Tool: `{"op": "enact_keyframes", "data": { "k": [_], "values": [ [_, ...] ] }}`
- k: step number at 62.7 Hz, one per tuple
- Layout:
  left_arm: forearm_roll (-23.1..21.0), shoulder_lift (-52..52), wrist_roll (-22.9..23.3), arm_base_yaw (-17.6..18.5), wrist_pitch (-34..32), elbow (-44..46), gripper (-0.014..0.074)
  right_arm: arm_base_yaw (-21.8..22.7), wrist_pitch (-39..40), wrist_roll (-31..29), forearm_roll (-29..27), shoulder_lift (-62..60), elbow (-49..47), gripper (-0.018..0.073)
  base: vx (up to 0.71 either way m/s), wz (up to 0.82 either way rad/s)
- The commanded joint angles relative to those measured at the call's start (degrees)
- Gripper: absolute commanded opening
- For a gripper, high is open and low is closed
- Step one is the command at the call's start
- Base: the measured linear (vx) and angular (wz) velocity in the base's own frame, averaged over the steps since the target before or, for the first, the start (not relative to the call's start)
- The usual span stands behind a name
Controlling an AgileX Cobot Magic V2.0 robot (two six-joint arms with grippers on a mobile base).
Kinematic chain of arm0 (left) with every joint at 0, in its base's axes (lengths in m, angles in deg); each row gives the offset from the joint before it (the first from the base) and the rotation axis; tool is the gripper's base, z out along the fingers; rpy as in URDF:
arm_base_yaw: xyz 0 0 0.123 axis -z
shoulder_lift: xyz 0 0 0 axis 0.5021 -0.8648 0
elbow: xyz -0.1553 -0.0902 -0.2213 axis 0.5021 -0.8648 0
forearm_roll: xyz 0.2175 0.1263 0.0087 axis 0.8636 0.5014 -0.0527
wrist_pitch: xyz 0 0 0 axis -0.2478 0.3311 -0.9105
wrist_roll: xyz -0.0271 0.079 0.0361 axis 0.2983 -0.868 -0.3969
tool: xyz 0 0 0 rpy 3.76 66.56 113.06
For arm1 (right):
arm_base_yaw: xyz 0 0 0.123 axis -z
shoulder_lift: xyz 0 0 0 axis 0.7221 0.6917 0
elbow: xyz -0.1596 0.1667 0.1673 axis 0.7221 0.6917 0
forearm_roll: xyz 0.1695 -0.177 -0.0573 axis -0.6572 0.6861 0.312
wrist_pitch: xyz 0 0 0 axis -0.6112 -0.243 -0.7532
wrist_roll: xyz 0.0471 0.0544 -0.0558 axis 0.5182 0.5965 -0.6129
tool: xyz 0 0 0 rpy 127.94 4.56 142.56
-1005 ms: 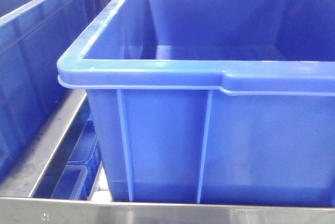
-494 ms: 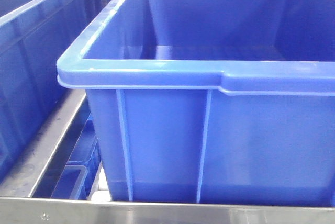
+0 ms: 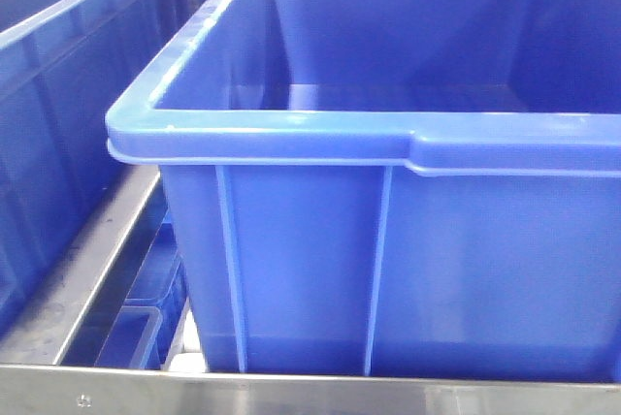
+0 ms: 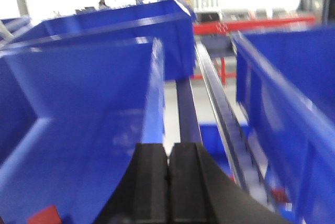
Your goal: Pick red cube and place on left shelf
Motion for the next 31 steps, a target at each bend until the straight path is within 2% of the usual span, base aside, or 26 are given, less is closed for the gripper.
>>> {"op": "enact_keyframes", "data": {
  "k": [1, 10, 31],
  "values": [
    [-0.4, 0.74, 0.32, 0.04, -3.91, -1.36, 0.009, 0.36, 7.75, 4.22, 2.87, -1.06, 1.21, 0.0057, 0.0, 0.0],
    [-0.4, 0.74, 0.32, 0.04, -3.91, -1.36, 0.009, 0.36, 13.77, 4.43, 2.77, -1.06, 6.38, 0.0057, 0.0, 0.0],
    [-0.4, 0.74, 0.32, 0.04, -3.91, -1.36, 0.009, 0.36, 12.85, 4.43, 4.54, -1.06, 6.39, 0.0057, 0.0, 0.0]
  ]
}}
